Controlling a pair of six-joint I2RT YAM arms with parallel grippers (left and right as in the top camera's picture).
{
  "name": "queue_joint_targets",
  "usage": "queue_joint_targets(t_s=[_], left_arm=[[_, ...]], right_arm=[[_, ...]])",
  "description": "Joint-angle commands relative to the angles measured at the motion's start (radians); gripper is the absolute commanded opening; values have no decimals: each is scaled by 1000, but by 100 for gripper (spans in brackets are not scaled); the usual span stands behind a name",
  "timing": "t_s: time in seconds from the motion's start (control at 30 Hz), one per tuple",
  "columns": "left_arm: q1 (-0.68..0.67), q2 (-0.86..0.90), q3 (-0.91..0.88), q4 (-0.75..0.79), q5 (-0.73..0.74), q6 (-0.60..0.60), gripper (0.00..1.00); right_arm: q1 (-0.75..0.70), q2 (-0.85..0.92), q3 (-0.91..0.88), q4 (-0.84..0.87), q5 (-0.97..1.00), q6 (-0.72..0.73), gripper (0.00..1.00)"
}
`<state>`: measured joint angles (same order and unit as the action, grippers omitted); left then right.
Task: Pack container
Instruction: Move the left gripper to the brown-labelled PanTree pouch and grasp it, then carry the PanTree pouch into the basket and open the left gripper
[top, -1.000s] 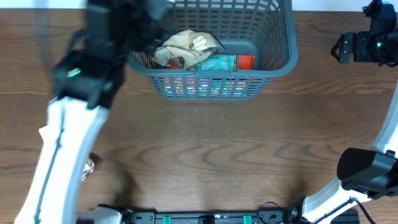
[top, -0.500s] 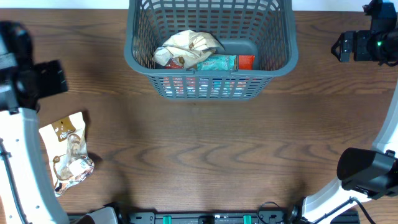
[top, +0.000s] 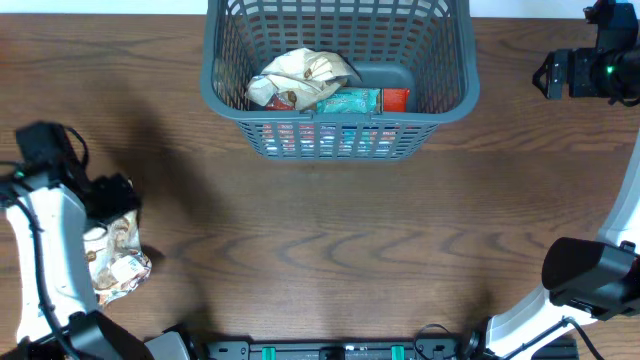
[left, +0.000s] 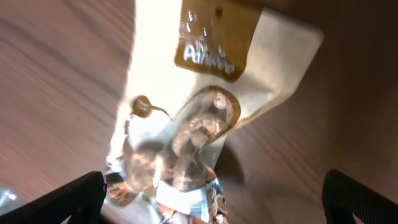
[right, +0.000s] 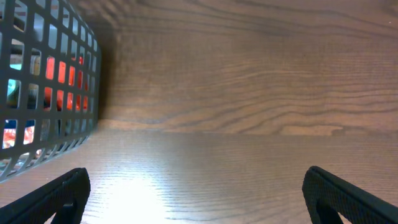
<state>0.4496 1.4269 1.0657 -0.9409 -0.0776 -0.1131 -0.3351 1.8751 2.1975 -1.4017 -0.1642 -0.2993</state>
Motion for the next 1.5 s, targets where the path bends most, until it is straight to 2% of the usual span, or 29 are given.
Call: queue_joint_targets(t_s=[0.0, 0.23, 0.4, 0.47, 0.8, 1.0, 1.23, 1.3, 1.37, 1.47], left_arm=[[0, -3, -105, 54, 25, -26, 99], [0, -3, -241, 183, 25, 58, 99], [0, -2, -246, 200, 25, 272, 99], [1, -1, -246, 203, 22, 313, 99], [13, 109, -246, 237, 14, 346, 99], [13, 196, -246, 251, 14, 314, 99], [13, 208, -246, 289, 20, 261, 99], [13, 208, -246, 294, 39, 261, 86], [13, 208, -246, 296, 41, 261, 57], [13, 208, -246, 293, 41, 258, 38]], right_arm=[[-5, 8, -2, -1, -10, -9, 99], [-5, 8, -2, -2, -10, -9, 99], [-5, 8, -2, -4, -9, -10, 99], [-5, 8, -2, -5, -9, -13, 99], [-5, 8, -2, -7, -8, -17, 99], [-5, 8, -2, -13, -8, -16, 99], [-5, 8, -2, -18, -8, -16, 99], [-5, 8, -2, -19, -8, -16, 99], [-5, 8, -2, -20, -8, -16, 99], [-5, 8, -2, -19, -8, -16, 99]])
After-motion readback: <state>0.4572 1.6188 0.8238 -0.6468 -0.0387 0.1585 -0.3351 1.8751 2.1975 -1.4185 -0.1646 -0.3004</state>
